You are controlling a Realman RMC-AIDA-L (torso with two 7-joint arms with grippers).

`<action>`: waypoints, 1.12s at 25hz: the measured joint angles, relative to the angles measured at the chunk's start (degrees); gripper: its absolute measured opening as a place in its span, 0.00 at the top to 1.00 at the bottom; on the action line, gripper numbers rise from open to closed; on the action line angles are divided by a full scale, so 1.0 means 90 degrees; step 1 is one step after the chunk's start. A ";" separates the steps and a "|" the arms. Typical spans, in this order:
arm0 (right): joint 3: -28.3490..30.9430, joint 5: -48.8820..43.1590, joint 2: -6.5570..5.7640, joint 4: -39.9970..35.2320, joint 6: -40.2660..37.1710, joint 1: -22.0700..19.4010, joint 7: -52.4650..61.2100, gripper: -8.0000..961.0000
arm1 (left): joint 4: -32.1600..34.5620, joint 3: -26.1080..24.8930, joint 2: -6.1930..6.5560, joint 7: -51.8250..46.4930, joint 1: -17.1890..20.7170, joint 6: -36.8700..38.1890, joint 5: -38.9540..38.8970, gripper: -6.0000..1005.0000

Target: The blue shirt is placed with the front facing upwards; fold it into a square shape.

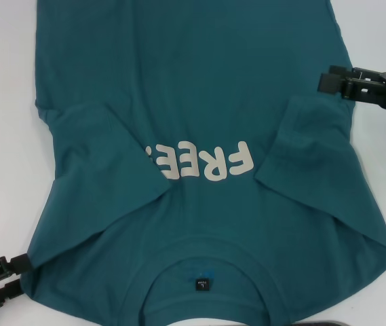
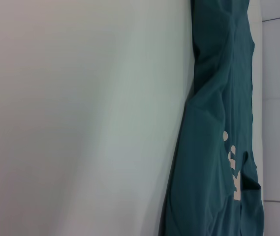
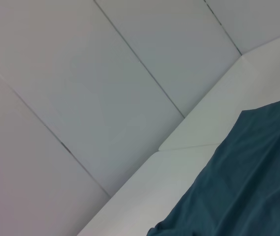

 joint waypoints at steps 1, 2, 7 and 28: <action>0.0003 0.0002 0.0000 0.0000 0.0000 0.0000 0.0000 0.04 | 0.0000 0.0003 -0.0006 0.0000 -0.0011 0.0000 0.0004 0.16; 0.0003 0.0004 0.0000 0.0000 0.0000 0.0000 0.0000 0.04 | 0.0002 0.0006 -0.0013 0.0000 -0.0026 0.0000 0.0010 0.16; 0.0006 0.0005 0.0000 0.0000 -0.0014 -0.0002 0.0000 0.04 | 0.0057 -0.0016 -0.0039 0.0000 -0.0135 -0.0009 0.0055 0.16; 0.0260 0.0055 -0.0020 0.0030 -0.0273 -0.0078 -0.0012 0.05 | -0.0054 0.0015 -0.0110 -0.0092 -0.0360 -0.0068 0.0072 0.27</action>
